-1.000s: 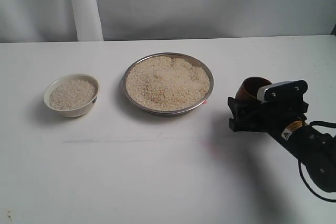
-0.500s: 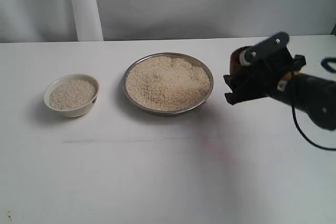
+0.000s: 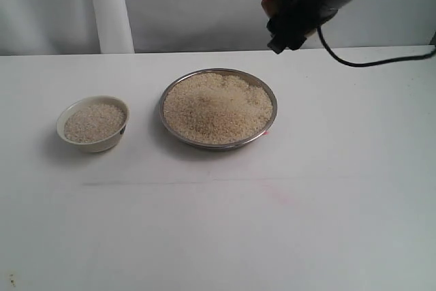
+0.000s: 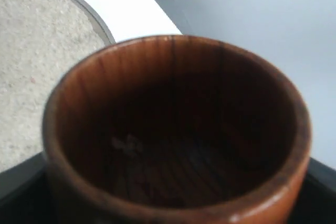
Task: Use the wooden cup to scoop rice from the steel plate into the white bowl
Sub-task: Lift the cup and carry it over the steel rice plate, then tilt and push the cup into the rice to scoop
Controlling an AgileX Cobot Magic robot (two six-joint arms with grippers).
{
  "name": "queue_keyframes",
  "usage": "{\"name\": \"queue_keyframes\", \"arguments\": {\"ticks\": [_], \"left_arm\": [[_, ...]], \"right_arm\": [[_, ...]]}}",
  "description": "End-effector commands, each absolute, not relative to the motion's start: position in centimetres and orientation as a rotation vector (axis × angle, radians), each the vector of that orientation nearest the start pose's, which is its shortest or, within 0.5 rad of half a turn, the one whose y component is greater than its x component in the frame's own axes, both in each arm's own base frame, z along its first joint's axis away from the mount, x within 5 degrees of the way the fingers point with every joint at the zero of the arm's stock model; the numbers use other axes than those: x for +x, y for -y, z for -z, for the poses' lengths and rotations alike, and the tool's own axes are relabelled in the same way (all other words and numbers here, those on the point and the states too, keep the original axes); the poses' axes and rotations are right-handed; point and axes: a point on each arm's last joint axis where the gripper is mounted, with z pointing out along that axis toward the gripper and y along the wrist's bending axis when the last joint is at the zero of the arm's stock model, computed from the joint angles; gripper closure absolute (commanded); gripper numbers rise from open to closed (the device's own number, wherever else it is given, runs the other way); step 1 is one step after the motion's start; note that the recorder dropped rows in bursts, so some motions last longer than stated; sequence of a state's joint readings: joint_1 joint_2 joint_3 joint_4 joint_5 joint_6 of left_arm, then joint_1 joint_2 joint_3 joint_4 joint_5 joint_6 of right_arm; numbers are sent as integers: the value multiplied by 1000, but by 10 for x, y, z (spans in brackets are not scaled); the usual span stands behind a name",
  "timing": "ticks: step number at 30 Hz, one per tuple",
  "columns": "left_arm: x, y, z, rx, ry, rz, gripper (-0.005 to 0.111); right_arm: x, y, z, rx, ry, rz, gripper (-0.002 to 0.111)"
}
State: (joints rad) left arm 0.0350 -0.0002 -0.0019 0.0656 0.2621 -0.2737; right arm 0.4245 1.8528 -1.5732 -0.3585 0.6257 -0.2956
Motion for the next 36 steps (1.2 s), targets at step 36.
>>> {"name": "queue_keyframes", "arguments": {"ticks": [36], "left_arm": [[55,-3,-190,-226,-1729,123,107]], "right_arm": [[430,-245,-167,-2340,-1593,1515,108]]}}
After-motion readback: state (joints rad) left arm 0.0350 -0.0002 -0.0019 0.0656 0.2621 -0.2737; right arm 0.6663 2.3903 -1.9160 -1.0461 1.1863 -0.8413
